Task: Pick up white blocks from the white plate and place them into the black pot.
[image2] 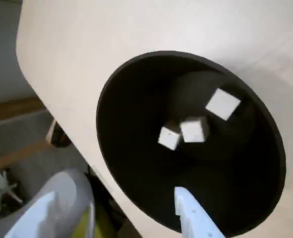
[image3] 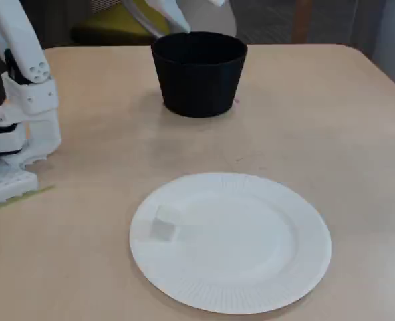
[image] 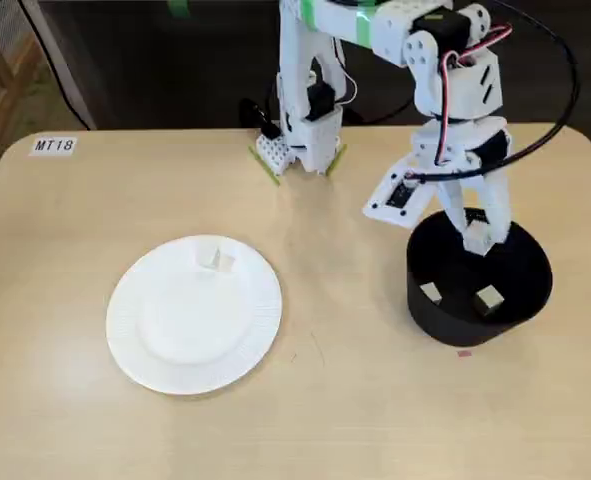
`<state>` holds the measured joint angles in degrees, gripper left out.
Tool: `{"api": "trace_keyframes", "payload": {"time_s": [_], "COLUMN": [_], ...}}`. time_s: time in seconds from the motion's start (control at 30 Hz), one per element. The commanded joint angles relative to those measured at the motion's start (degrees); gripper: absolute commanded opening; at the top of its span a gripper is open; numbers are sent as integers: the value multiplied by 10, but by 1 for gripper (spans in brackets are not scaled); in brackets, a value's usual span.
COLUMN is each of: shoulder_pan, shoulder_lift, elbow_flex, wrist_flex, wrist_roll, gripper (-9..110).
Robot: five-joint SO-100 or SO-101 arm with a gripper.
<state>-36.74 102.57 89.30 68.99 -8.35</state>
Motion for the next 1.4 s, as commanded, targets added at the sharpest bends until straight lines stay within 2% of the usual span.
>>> {"api": "trace_keyframes", "payload": {"time_s": [0.0, 0.03, 0.17, 0.37, 0.43, 0.57, 0.63, 0.87, 1.13, 1.3, 1.37], "shoulder_pan": [29, 38, 139, 407, 458, 529, 570, 638, 703, 713, 717], "shoulder_lift": [25, 26, 40, 67, 115, 359, 390, 243, 13, -12, -20], "elbow_flex": [-11, -17, -54, -40, 24, 301, 359, 330, 191, 171, 171], "wrist_flex": [-8, -1, 92, 250, 216, 13, -4, 49, 131, 114, 110], "wrist_roll": [1, -3, -14, 7, -15, -64, -77, -94, -138, -171, -177], "gripper": [7, -2, -2, -2, -2, -2, -2, -2, -2, 27, 31]}}
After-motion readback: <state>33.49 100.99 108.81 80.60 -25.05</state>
